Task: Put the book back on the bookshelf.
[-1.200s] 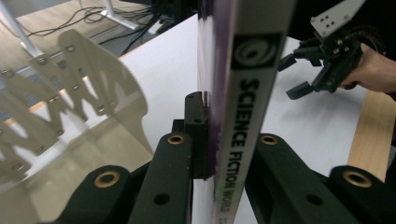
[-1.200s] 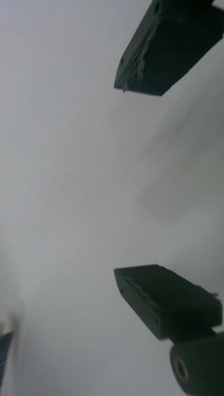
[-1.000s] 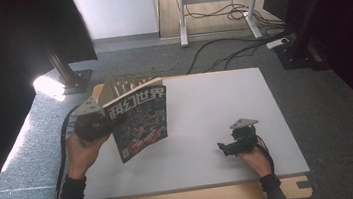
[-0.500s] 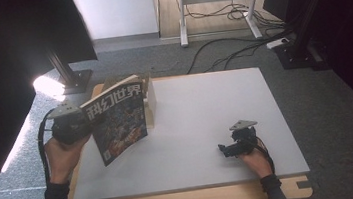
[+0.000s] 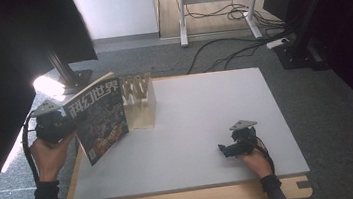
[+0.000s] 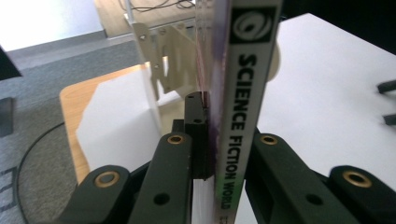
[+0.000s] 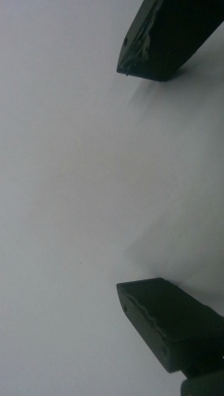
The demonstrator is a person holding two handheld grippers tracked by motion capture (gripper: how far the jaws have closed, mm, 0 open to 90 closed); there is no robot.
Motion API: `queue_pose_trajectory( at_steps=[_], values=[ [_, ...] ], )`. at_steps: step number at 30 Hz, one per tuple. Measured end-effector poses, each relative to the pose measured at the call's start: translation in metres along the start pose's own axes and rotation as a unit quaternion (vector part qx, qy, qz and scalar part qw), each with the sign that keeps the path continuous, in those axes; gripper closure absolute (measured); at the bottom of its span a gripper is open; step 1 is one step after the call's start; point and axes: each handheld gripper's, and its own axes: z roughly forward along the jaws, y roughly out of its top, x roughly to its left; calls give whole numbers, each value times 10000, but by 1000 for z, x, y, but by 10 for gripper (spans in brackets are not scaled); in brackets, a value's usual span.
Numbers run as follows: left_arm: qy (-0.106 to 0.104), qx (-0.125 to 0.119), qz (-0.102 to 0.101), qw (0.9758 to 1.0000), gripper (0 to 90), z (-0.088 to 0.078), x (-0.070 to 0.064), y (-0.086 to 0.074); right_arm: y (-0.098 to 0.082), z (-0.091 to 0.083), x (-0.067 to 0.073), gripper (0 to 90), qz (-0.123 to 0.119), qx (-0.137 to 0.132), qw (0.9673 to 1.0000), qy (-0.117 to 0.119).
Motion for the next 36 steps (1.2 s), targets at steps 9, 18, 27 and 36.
queue_pose_trajectory(
  at_steps=[9, 18, 27, 36],
  values=[
    [206, -94, -260, 9994, 828, 14, 11, 7, 0, 0, 0, 0, 6, 1, 10000, 3],
    [382, -232, -286, 9986, 828, 37, 10, 18, 0, 0, 0, 0, 16, -1, 10000, 2],
    [337, -419, -322, 9980, 827, 62, 7, 25, 0, 0, 0, 0, 13, -2, 10000, 2],
    [399, -869, -216, 9952, 826, 86, 6, 4, 0, 0, 0, 0, 23, 2, 10000, 6]
  ],
)
